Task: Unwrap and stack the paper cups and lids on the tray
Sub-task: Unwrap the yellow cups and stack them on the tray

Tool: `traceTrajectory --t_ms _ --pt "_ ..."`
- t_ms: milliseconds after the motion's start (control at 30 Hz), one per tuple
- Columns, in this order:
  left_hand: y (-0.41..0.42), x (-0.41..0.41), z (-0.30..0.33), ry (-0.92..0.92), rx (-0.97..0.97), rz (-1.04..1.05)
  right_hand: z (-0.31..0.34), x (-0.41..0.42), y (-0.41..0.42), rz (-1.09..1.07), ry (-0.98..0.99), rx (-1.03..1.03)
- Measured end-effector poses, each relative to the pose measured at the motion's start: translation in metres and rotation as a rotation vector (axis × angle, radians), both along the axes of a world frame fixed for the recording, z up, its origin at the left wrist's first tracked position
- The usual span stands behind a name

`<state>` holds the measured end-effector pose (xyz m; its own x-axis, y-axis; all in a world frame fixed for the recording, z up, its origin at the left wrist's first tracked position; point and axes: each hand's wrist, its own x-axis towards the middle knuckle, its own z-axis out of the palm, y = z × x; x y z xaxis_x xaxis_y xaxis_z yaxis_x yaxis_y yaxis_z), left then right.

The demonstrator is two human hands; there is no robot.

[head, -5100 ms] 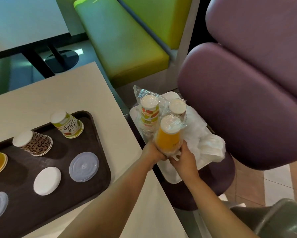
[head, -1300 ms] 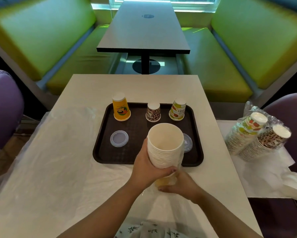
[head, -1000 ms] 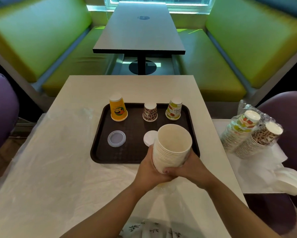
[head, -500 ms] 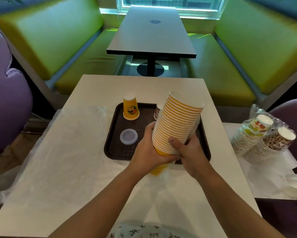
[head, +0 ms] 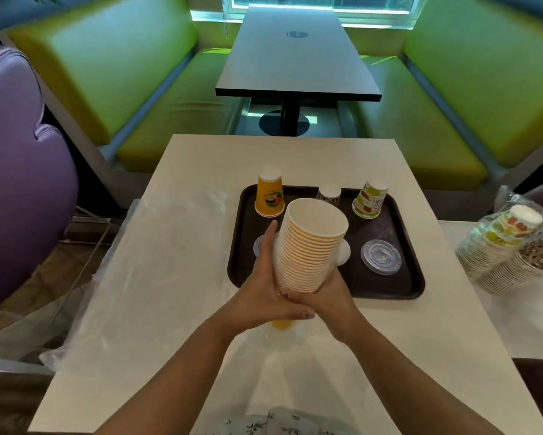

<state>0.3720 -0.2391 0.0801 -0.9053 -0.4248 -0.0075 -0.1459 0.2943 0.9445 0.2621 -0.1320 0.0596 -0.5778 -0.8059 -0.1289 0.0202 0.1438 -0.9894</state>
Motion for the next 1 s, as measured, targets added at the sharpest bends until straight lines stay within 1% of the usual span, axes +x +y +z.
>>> traceTrajectory --t_ms 67,167,267,367,467,567,633,700,733,800,833,900,1000 --pt "-0.001 -0.001 0.007 0.078 0.065 0.104 -0.007 0.006 -0.002 0.03 0.016 0.011" --pt "-0.001 -0.007 0.003 0.124 0.059 0.211 -0.015 0.014 -0.003 0.011 0.016 0.027" --pt "0.004 -0.008 -0.012 0.057 0.004 0.293 -0.018 0.016 -0.003 0.005 0.033 0.034" --pt "0.01 -0.007 -0.031 0.005 0.02 0.354 -0.023 0.014 -0.003 0.05 0.103 0.089" --pt "0.009 -0.005 -0.038 -0.059 0.069 0.298 -0.03 0.012 -0.002 0.057 0.127 0.139" --pt "0.005 -0.007 -0.03 -0.098 0.061 0.289 -0.022 0.007 -0.004 0.105 0.115 0.146" --pt "-0.004 -0.009 -0.014 -0.103 -0.062 0.313 -0.006 -0.002 -0.007 0.209 0.054 0.142" --pt "-0.021 -0.008 0.004 -0.103 -0.181 0.292 0.013 -0.016 -0.009 0.31 -0.028 0.081" --pt "-0.03 -0.008 0.012 -0.098 -0.213 0.274 0.023 -0.023 -0.009 0.306 -0.078 0.02" --pt "-0.046 -0.003 0.025 -0.131 -0.323 0.244 0.046 -0.038 -0.01 0.211 -0.119 -0.093" --pt "-0.052 -0.002 0.028 -0.174 -0.401 0.237 0.058 -0.045 -0.013 0.166 -0.095 -0.111" --pt "-0.063 -0.001 0.028 -0.259 -0.522 0.219 0.074 -0.055 -0.021 0.153 -0.019 -0.111" --pt "-0.072 -0.002 0.025 -0.296 -0.587 0.213 0.073 -0.059 -0.037 0.168 0.081 -0.036"
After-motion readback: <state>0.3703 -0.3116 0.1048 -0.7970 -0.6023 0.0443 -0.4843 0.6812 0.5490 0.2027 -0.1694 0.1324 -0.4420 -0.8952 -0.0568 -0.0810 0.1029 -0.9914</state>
